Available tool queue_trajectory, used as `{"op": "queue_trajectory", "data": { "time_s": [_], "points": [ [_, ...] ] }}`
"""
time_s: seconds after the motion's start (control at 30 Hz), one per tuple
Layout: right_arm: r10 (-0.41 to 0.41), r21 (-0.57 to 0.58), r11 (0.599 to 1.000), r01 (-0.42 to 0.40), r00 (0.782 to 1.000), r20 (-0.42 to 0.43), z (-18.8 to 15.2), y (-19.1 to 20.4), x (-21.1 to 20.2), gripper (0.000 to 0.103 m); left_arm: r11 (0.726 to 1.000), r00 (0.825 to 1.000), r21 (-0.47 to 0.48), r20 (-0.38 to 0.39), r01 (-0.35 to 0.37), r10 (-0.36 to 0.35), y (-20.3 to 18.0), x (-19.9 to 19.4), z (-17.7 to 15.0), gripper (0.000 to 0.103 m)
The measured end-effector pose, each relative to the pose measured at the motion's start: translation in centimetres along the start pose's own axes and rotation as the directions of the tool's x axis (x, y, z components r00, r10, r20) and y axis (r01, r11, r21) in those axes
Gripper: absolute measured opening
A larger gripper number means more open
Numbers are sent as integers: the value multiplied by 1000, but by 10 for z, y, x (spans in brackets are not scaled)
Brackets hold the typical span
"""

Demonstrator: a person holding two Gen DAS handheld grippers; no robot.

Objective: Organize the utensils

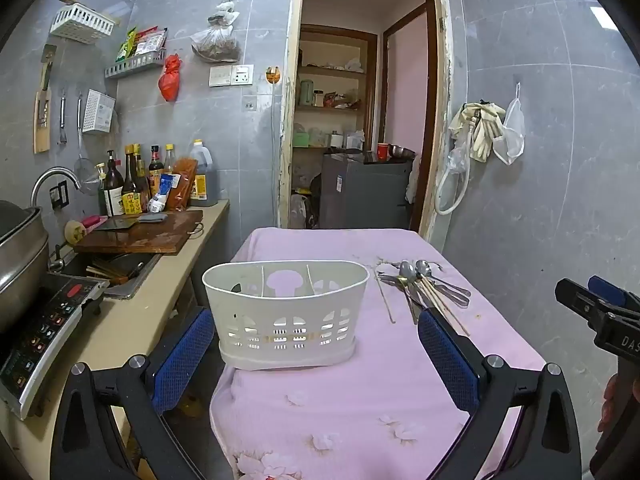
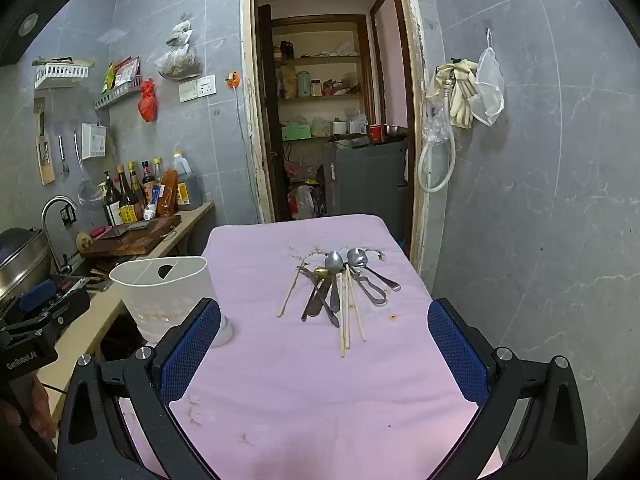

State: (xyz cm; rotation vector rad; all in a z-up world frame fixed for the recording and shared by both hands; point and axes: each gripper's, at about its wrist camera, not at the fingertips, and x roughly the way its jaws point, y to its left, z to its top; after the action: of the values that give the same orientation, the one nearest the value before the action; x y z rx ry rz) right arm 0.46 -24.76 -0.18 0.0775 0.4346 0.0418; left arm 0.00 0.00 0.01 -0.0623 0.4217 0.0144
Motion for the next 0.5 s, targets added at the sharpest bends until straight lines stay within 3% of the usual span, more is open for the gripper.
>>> {"op": "queue_trajectory", "data": {
  "time_s": [0.5],
  "points": [
    [9,11,1000,-9,1000,-12,1,2,3,102,1000,1000,-8,-2,-8,8,4,3,-6,103]
  ]
}}
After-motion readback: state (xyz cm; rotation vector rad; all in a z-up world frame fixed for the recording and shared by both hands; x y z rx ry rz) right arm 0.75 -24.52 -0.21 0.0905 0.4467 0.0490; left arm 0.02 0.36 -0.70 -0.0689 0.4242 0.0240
